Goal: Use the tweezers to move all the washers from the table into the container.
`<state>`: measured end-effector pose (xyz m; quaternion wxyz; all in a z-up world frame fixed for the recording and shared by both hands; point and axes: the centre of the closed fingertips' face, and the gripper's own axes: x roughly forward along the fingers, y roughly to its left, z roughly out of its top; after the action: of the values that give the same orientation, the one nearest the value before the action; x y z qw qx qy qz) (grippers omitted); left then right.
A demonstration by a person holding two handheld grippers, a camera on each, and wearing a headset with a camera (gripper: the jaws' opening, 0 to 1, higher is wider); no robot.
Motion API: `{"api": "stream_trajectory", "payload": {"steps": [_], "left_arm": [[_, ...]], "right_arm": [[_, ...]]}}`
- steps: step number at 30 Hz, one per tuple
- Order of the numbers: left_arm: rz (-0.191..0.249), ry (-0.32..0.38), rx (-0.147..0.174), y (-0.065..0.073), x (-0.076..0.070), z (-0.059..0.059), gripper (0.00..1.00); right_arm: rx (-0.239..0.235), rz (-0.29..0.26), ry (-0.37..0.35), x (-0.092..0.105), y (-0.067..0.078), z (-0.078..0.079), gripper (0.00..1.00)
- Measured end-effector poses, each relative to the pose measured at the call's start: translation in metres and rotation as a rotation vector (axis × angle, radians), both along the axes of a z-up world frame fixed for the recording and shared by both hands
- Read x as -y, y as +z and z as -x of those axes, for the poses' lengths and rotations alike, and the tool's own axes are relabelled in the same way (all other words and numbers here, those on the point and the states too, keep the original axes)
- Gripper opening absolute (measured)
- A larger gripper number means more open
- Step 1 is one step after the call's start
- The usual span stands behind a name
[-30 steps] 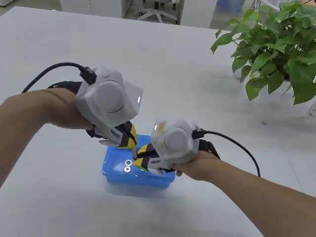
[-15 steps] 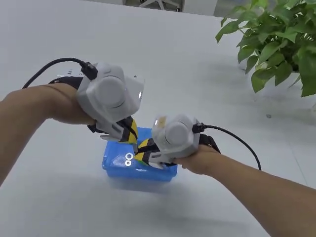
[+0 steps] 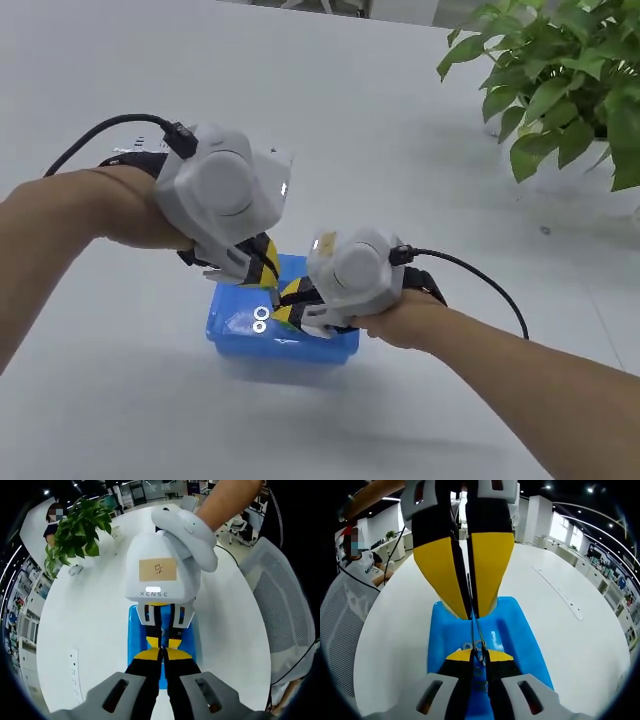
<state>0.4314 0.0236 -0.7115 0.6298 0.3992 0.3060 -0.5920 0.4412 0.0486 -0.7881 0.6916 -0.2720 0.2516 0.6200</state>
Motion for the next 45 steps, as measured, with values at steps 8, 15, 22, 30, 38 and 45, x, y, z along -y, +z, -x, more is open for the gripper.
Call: {"api": "stream_trajectory", "payload": {"steps": [8, 15, 22, 30, 38, 45], "left_arm": [[-0.001, 0.0, 0.003, 0.009, -0.001, 0.005, 0.05], [-0.001, -0.001, 0.011, 0.02, 0.001, 0.012, 0.05], [-0.007, -0.007, 0.016, 0.03, 0.004, 0.023, 0.05], [-0.005, -0.012, 0.028, 0.044, 0.009, 0.037, 0.05], [0.0, -0.016, 0.032, 0.055, 0.011, 0.052, 0.05], [0.001, -0.022, 0.035, 0.062, 0.014, 0.067, 0.05]], "right_arm": [[0.013, -0.011, 0.002, 0.0, 0.009, 0.004, 0.11], [0.033, -0.03, -0.008, 0.004, 0.022, 0.011, 0.12], [0.043, -0.066, -0.019, 0.007, 0.036, 0.023, 0.12], [0.065, -0.089, -0.024, 0.011, 0.051, 0.036, 0.12], [0.083, -0.115, -0.024, 0.014, 0.064, 0.052, 0.12], [0.097, -0.137, -0.025, 0.014, 0.07, 0.067, 0.13]]}}
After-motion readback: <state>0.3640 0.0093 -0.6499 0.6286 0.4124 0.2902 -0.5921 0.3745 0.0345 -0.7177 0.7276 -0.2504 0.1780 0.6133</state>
